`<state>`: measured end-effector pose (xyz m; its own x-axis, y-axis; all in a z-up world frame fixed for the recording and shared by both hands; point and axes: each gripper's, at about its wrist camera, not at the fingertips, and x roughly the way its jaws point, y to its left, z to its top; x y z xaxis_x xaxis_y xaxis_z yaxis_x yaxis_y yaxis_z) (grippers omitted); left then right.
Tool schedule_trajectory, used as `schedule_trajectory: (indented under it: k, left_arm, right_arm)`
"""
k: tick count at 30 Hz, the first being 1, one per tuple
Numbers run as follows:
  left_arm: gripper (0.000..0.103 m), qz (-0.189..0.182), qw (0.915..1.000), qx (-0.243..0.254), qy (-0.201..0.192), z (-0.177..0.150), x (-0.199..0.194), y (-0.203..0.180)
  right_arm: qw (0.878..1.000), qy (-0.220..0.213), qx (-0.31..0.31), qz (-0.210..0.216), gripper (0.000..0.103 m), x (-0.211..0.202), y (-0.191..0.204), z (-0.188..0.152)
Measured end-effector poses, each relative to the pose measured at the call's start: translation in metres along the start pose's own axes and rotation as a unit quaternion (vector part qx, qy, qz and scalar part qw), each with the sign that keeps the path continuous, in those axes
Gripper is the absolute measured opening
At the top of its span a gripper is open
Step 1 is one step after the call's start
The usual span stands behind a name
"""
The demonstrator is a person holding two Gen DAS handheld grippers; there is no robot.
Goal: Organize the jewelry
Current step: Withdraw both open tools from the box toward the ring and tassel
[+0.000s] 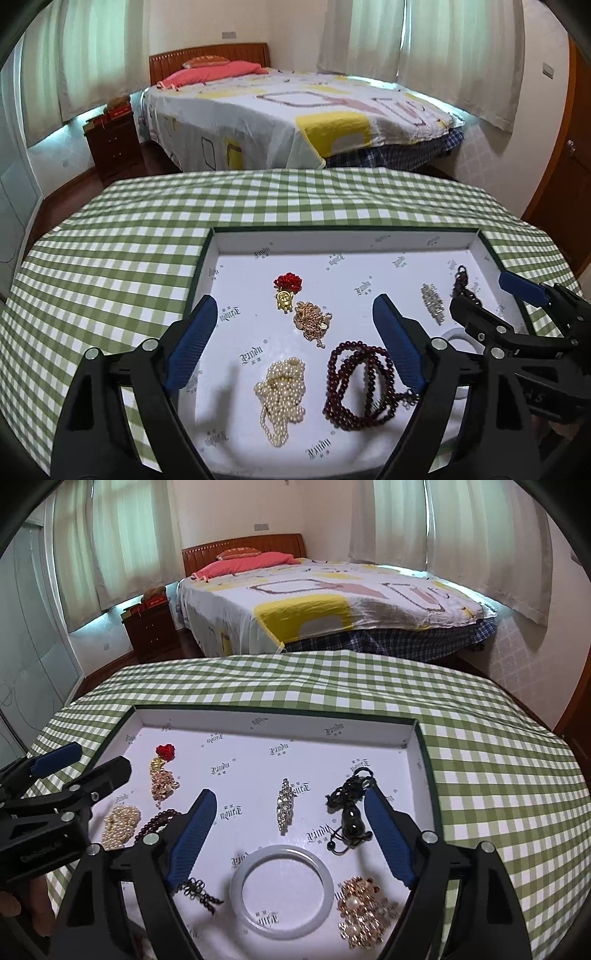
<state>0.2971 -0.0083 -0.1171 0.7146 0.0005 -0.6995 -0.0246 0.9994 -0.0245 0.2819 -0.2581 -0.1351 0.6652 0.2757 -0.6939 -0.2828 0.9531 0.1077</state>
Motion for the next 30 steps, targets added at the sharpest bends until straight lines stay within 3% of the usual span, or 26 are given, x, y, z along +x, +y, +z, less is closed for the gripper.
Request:
schedule_trajectory:
  k: [19,30]
  left_arm:
    - [0.088,-0.012,0.9966,-0.040,-0.071,-0.037,-0.092,0.004]
    - [0.088,-0.008,0.9973,-0.047,-0.056,-0.089,-0.098,0.007]
  right_arm:
    - [0.998,-0.046,0.004,-0.032,0.080,-0.081,-0.011,-0.048]
    - [0.998,-0.024,0.034,-0.047,0.080,-0.085,-0.027,-0.108]
